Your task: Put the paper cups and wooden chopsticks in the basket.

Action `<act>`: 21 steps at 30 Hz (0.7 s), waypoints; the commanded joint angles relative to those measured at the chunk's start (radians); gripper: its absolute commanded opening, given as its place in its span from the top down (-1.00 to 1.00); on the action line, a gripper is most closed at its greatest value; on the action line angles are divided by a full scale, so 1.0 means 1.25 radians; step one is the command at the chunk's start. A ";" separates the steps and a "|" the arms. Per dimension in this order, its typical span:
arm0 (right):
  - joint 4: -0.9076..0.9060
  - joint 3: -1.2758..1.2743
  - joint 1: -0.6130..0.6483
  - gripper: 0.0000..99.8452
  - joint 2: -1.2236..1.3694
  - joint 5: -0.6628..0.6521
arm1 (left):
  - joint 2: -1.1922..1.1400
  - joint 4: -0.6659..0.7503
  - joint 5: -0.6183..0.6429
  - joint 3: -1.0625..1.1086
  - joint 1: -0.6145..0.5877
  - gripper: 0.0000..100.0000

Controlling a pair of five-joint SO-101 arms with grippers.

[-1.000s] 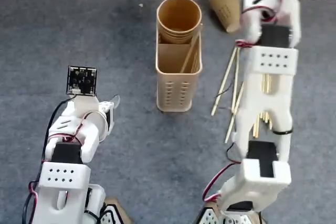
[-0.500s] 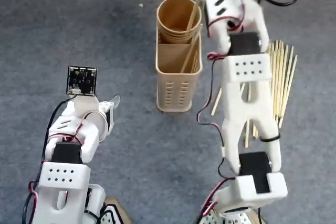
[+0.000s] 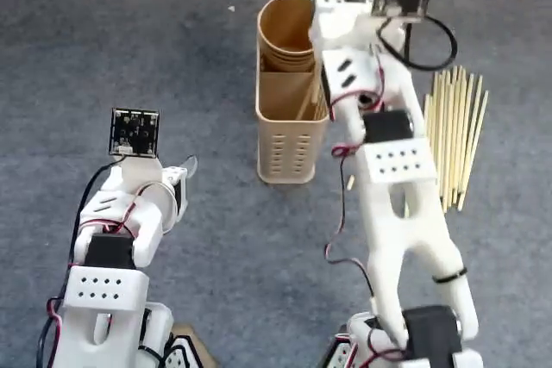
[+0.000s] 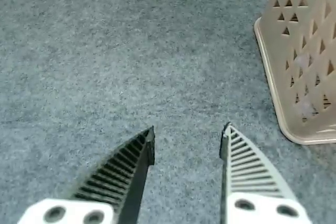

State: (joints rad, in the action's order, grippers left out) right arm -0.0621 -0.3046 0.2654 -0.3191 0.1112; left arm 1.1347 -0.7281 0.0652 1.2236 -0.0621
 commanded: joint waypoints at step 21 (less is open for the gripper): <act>-0.226 -0.164 -0.179 0.75 -0.236 0.128 | -0.002 0.017 -0.006 -0.017 0.002 0.59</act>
State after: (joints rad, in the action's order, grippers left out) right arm -0.2816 -0.5178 0.1841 -0.6091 0.1741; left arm 1.1347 -0.7281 0.0652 1.2236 -0.0637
